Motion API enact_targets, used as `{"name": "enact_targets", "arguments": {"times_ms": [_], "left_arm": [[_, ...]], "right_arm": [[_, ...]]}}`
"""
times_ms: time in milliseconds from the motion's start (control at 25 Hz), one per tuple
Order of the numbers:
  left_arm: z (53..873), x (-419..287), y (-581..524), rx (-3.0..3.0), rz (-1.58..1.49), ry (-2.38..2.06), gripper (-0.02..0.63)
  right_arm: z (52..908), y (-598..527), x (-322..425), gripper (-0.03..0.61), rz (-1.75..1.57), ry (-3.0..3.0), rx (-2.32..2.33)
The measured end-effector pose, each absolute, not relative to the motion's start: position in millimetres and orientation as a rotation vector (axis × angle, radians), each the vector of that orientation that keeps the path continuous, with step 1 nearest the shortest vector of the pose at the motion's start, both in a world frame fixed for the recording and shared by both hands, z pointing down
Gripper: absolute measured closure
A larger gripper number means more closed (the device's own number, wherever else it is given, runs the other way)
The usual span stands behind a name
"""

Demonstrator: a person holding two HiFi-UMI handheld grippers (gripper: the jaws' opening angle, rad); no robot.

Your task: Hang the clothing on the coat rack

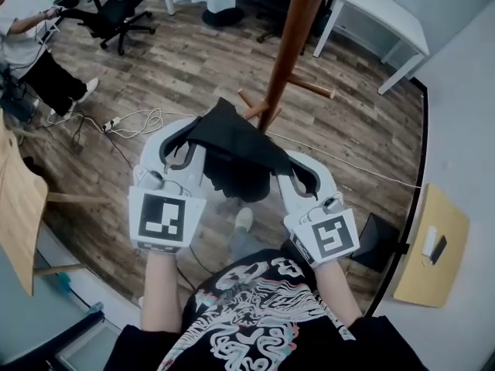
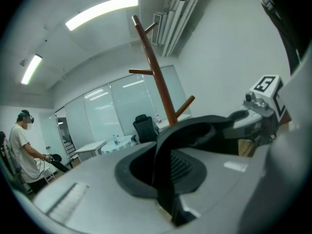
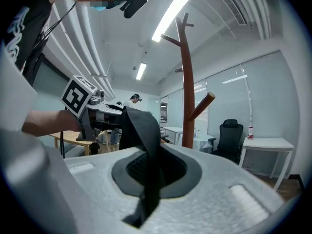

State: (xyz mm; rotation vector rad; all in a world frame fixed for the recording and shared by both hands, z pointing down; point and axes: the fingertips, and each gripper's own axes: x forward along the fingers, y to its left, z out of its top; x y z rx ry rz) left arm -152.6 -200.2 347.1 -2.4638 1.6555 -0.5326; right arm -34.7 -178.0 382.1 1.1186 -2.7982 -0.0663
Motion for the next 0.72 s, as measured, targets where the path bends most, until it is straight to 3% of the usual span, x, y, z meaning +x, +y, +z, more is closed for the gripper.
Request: {"name": "enact_targets", "arguments": {"times_ms": [720], "left_arm": [[355.4, -145.4, -290.0, -2.499, -0.605, 1.552, 0.603]], "right_arm": [[387.2, -242.4, -40.3, 0.575, 0.060, -2.841, 1.138]]}}
